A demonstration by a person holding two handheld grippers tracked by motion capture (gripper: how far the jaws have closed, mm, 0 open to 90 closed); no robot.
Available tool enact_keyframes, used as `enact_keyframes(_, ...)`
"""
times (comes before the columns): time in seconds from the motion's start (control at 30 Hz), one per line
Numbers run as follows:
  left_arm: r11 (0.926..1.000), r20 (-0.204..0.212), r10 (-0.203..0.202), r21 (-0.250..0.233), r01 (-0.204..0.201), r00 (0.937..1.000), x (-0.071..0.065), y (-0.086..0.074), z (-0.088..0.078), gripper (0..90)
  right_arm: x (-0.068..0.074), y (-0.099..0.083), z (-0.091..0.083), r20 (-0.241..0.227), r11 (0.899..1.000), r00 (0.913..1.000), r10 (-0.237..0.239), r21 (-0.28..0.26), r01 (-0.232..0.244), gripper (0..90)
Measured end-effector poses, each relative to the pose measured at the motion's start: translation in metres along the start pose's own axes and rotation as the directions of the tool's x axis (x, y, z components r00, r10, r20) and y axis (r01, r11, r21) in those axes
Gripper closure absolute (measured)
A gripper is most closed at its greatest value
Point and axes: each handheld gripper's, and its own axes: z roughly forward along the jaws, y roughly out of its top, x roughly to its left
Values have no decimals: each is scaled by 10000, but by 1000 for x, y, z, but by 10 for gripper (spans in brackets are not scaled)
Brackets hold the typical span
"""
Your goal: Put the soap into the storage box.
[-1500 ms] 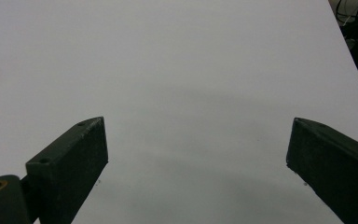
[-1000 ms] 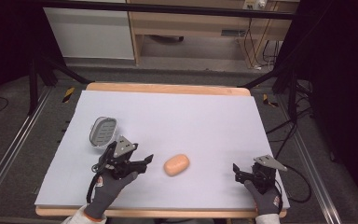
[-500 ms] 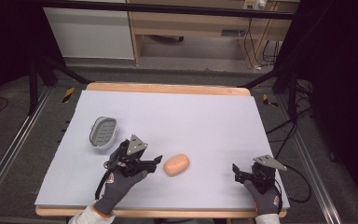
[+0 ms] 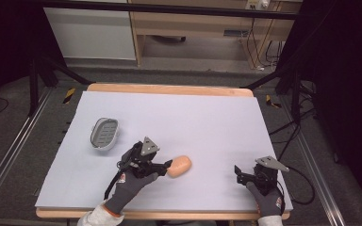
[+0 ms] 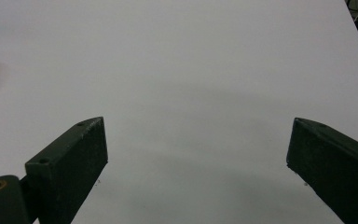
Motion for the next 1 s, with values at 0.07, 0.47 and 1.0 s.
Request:
enact_keyframes(0.07,10000,62,86,42,-86,9999,-3,1,3,255,0,0,0,15,10000,10000,65,-13,-65,53)
enact_keyframes(0.47,9972,403,515,524,-536,9979,-16,6,22,251,0,0,-1,-69,9999,9999,150,15,-150,53)
enact_keyframes(1.0,9902,607,726,1153,-792,9955,-24,4,43,233,0,0,1,-80,9999,9999,127,89,-126,53)
